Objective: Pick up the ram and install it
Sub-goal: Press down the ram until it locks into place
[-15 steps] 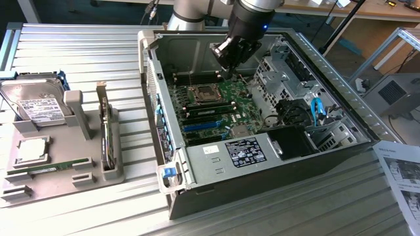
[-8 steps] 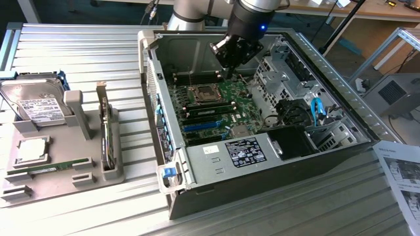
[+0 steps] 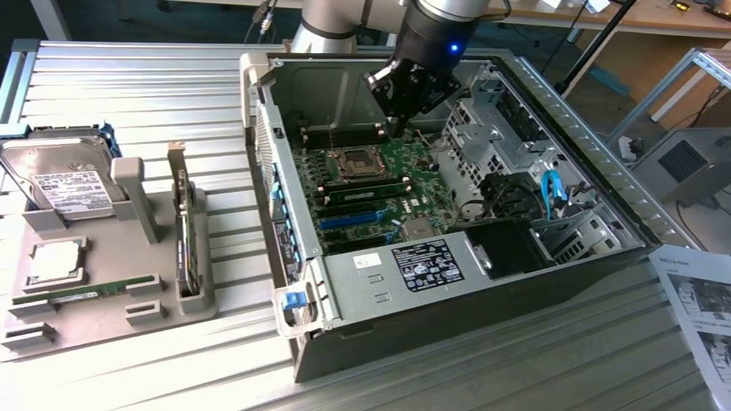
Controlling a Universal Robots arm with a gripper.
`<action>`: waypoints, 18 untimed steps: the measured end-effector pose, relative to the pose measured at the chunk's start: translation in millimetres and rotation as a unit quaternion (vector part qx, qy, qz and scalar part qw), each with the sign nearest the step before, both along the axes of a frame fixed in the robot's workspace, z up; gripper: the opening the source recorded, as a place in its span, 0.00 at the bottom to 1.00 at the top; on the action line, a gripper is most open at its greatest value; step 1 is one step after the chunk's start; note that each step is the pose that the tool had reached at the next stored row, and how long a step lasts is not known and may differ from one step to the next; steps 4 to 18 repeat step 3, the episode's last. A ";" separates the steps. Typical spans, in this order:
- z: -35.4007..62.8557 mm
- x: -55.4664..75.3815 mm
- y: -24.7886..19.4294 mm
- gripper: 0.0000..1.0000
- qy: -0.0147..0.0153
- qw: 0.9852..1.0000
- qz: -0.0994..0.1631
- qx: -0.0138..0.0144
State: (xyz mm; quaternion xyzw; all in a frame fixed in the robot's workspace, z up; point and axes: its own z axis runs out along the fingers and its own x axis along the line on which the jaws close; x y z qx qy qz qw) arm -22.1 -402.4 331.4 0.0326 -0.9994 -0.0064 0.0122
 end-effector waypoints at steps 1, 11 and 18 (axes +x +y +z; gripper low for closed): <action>0.0 0.0 0.0 0.11 0.000 1.000 0.000 0.000; 0.0 0.0 0.0 0.11 0.000 1.000 0.000 0.000; 0.0 0.0 0.0 0.11 0.000 1.000 0.000 0.000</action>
